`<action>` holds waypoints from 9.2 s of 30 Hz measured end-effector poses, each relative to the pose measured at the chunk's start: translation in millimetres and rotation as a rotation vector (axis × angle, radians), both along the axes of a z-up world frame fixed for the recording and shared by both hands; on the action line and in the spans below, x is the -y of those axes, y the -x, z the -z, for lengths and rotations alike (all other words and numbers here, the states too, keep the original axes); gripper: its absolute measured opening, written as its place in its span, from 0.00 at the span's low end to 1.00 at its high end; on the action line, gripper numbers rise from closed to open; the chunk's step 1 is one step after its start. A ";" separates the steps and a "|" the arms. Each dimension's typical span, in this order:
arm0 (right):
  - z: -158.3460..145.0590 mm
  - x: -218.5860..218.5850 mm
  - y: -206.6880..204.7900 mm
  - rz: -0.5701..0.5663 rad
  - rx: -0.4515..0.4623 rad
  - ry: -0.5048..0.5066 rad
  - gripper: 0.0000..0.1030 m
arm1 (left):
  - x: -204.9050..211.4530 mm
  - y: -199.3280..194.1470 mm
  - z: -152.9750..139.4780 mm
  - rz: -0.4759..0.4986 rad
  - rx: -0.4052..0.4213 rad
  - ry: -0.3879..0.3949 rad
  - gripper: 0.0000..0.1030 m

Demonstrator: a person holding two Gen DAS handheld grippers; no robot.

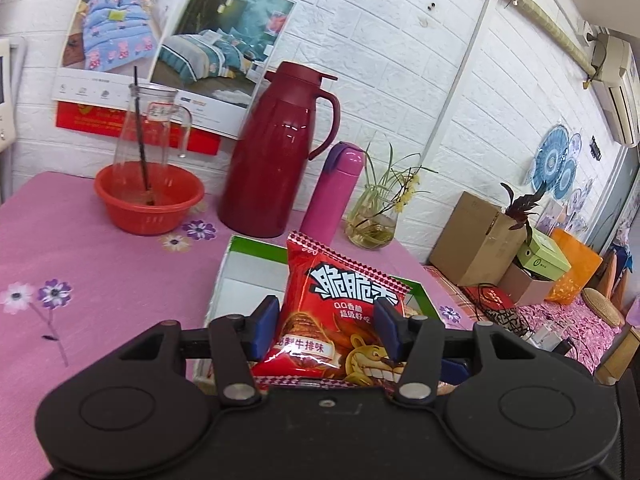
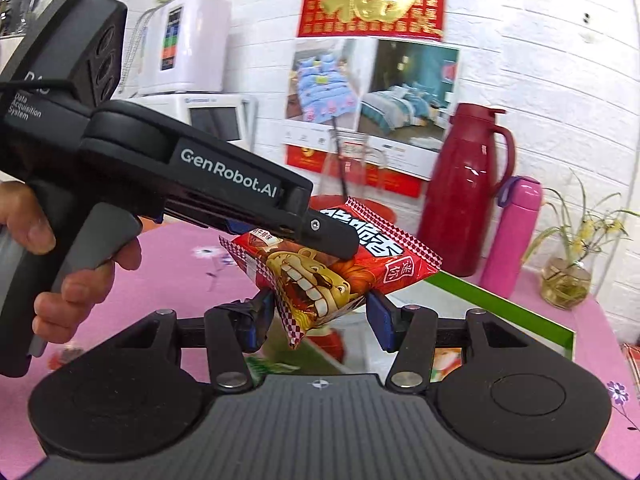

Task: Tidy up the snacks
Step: 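Lift the red chip bag with the left tool into the box and release, then move the right tool over the clear bag of brown sweets, then grasp the clear bag of brown sweets with the right tool, then carry the sweets bag with the right tool into the box and release, then grasp the purple-white candy packet with the left tool while the right tool grasps the blue plum packet, then carry both packets into the box and open both tools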

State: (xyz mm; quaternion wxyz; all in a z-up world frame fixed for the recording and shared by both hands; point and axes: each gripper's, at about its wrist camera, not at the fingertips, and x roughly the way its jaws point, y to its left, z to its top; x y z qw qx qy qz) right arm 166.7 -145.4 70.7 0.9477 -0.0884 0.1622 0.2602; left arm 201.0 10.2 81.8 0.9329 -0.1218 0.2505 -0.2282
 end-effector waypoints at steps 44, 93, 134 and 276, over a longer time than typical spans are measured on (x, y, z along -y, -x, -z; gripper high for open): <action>-16.1 40.5 73.2 0.018 0.020 -0.048 1.00 | -48.6 96.7 2.0 -0.096 -0.057 -0.095 1.00; 77.3 -25.1 110.7 -0.224 -0.401 -0.067 0.85 | -56.1 154.1 108.7 0.118 -0.289 0.111 0.11; 21.5 55.9 -33.0 0.008 0.013 -0.117 0.80 | 43.5 -47.2 29.5 0.230 -0.068 0.037 0.10; 5.7 63.8 61.1 0.136 -0.042 -0.079 0.49 | -17.1 89.4 22.5 0.028 0.007 0.008 0.00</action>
